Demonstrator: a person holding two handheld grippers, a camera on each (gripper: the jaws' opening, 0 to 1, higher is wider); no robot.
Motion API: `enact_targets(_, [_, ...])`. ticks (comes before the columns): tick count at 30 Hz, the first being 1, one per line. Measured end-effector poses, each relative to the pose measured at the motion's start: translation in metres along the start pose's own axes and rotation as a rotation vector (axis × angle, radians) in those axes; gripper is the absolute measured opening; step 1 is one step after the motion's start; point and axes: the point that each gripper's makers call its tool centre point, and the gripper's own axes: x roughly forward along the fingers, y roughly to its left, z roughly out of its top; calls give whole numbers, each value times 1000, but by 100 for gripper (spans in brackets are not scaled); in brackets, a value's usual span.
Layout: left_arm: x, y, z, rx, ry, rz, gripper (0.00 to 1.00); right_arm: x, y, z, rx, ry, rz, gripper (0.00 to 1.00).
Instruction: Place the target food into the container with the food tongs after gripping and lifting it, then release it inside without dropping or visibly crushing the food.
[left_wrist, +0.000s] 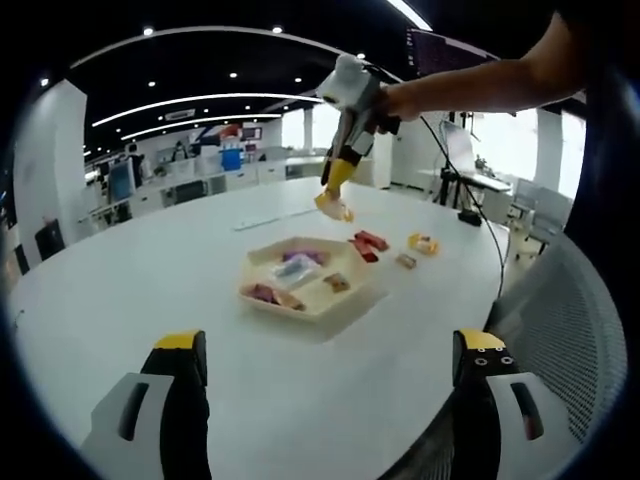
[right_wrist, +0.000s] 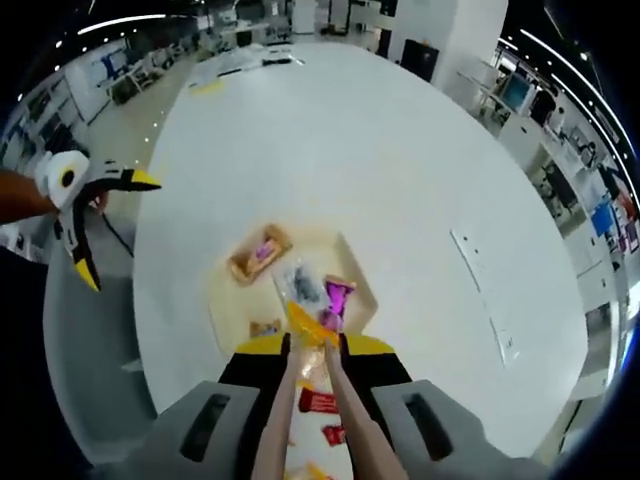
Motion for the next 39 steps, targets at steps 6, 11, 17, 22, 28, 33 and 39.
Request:
enact_targets(6, [-1, 1, 1, -5, -5, 6, 100, 5, 2, 7, -17, 14, 11, 19])
enact_targets(11, [-1, 1, 2, -3, -6, 7, 100, 8, 4, 18, -45, 24, 17, 19])
enact_targets(17, [-1, 2, 3, -2, -11, 7, 100, 10, 8, 34, -70, 14, 31, 19])
enact_targets(22, [-2, 4, 2, -5, -9, 20, 100, 14, 10, 42, -73, 10, 44, 19])
enact_targets(28, [-2, 5, 3, -9, -10, 25, 100, 19, 13, 46, -76, 5, 56, 19])
enact_targets(33, [-1, 5, 2, -12, -5, 25, 100, 24, 18, 45, -67, -5, 65, 19])
enact_targets(39, [-2, 5, 1, -15, -8, 20, 100, 39, 16, 37, -59, 6, 69, 20])
